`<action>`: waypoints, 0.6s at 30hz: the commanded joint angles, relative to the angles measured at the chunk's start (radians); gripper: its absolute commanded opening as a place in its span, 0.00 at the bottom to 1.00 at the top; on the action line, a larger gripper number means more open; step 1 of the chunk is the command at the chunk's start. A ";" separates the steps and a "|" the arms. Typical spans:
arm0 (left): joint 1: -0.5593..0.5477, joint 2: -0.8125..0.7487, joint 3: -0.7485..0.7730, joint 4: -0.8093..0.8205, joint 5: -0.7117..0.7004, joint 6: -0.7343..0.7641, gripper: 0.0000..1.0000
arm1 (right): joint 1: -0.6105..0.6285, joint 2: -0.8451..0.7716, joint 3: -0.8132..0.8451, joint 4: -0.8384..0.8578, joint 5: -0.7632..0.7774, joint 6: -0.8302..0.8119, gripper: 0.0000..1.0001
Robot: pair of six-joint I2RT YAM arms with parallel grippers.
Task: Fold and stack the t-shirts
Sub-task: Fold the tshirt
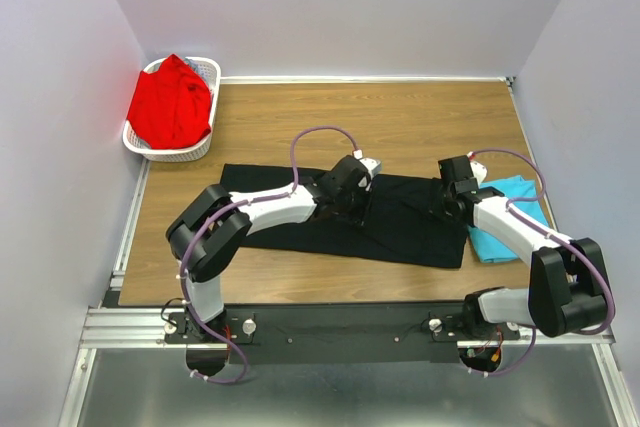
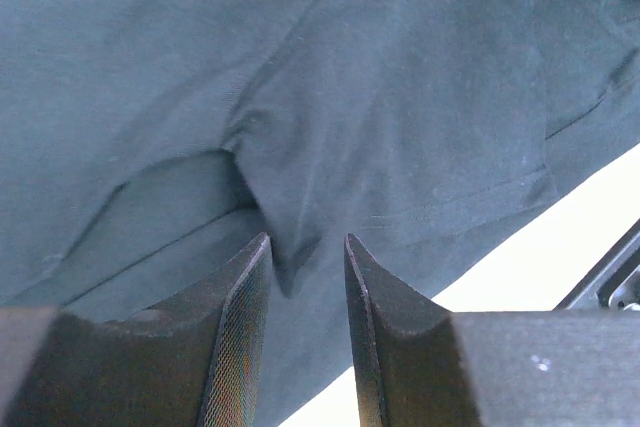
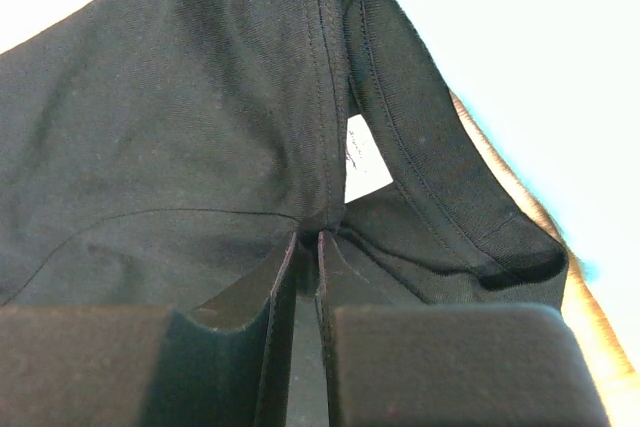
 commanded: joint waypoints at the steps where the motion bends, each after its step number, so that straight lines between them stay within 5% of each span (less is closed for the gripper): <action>1: -0.021 0.018 0.023 0.005 -0.009 -0.005 0.40 | -0.006 -0.015 0.029 -0.011 0.016 -0.007 0.20; 9: -0.022 -0.011 0.020 0.007 0.030 -0.012 0.00 | -0.012 -0.010 0.042 -0.016 0.051 -0.019 0.17; 18: -0.018 -0.064 -0.001 0.020 0.115 -0.012 0.00 | -0.023 -0.016 0.058 -0.031 0.066 -0.030 0.11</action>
